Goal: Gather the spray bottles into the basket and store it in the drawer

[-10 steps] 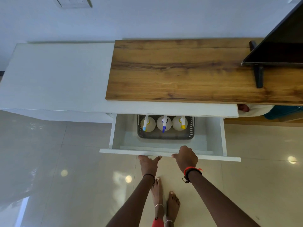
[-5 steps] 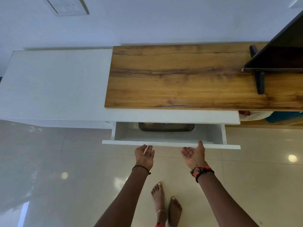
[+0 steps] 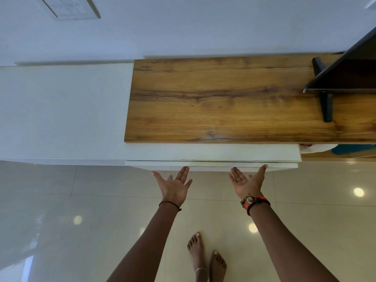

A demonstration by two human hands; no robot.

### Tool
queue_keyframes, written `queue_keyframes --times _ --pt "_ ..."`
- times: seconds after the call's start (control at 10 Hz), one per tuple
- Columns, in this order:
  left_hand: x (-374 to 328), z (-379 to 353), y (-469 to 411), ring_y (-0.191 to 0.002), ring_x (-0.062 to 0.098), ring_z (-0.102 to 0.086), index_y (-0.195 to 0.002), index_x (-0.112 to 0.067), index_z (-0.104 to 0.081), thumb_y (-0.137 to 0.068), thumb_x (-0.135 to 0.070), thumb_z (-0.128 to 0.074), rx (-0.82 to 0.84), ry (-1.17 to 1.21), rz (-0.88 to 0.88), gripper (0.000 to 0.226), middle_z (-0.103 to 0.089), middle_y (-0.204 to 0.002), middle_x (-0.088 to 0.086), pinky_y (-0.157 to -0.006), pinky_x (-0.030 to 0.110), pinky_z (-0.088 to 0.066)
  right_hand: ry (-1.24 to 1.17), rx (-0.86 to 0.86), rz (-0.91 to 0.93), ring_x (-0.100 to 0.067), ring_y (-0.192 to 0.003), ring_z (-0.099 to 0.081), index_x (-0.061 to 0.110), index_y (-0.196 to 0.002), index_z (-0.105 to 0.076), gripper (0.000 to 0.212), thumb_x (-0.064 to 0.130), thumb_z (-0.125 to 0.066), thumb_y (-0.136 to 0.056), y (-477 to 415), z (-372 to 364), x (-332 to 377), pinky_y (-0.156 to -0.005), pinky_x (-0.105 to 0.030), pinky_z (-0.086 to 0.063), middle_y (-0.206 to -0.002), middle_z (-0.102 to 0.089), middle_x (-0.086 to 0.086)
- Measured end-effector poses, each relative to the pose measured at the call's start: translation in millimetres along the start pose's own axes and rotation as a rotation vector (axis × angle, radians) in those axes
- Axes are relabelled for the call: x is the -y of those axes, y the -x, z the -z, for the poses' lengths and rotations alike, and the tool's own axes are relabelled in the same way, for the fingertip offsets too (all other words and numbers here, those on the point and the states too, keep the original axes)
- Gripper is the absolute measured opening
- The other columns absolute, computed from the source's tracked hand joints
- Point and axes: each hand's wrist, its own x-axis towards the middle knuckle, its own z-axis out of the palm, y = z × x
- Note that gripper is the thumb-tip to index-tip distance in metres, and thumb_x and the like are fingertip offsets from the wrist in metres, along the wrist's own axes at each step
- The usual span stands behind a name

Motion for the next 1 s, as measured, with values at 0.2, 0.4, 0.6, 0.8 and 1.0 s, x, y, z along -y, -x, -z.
queue_keyframes --times 0.2,0.4,0.6,0.8,1.0 --pt "-5 -9 -15 -0.138 0.032 -0.042 -0.150 -0.024 0.017 -0.078 -0.085 -0.015 0.031 -0.038 -0.015 0.099 -0.046 -0.144 0.022 -0.120 0.054 -0.013 0.029 -0.002 0.020 -0.033 -0.125 -0.054 0.019 -0.153 -0.011 0.099 0.076 -0.042 -0.079 -11 -13 7 -0.108 -0.042 -0.040 -0.138 -0.050 -0.025" --pt "-9 -3 -20 -0.135 0.032 -0.045 -0.151 -0.023 0.014 -0.078 -0.085 -0.016 0.068 -0.110 -0.025 0.100 -0.048 -0.143 0.022 -0.120 0.049 -0.021 0.087 0.024 0.043 -0.032 -0.120 -0.058 0.025 -0.154 -0.008 0.097 0.076 -0.042 -0.079 -17 -6 6 -0.105 -0.042 -0.043 -0.134 -0.056 -0.024" --pt "-6 -6 -11 -0.144 0.026 -0.033 -0.152 -0.023 0.006 -0.085 -0.077 -0.014 0.036 -0.419 -0.116 0.089 -0.037 -0.153 0.013 -0.120 0.046 -0.020 0.380 0.048 0.090 -0.027 -0.131 -0.050 0.021 -0.154 -0.011 0.083 0.070 -0.028 -0.089 -12 -2 4 -0.108 -0.043 -0.039 -0.139 -0.054 -0.016" --pt "10 -1 28 -0.150 0.023 -0.010 -0.153 -0.022 -0.004 -0.096 -0.059 -0.022 0.014 -1.280 -0.429 0.071 -0.006 -0.163 0.004 -0.121 0.046 -0.011 1.120 0.086 0.387 -0.019 -0.108 -0.057 0.024 -0.123 -0.054 0.071 0.073 -0.018 -0.086 32 8 -8 -0.086 -0.032 -0.045 -0.116 -0.059 -0.002" --pt "8 17 80 -0.151 0.015 0.000 -0.153 -0.016 -0.005 -0.096 -0.054 -0.027 -0.040 -1.788 -0.904 0.072 -0.006 -0.163 0.003 -0.124 0.039 0.002 1.386 0.175 0.801 -0.023 -0.140 -0.039 0.007 -0.145 -0.039 0.068 0.055 -0.035 -0.096 87 9 -18 -0.113 -0.033 -0.032 -0.149 -0.044 -0.010"
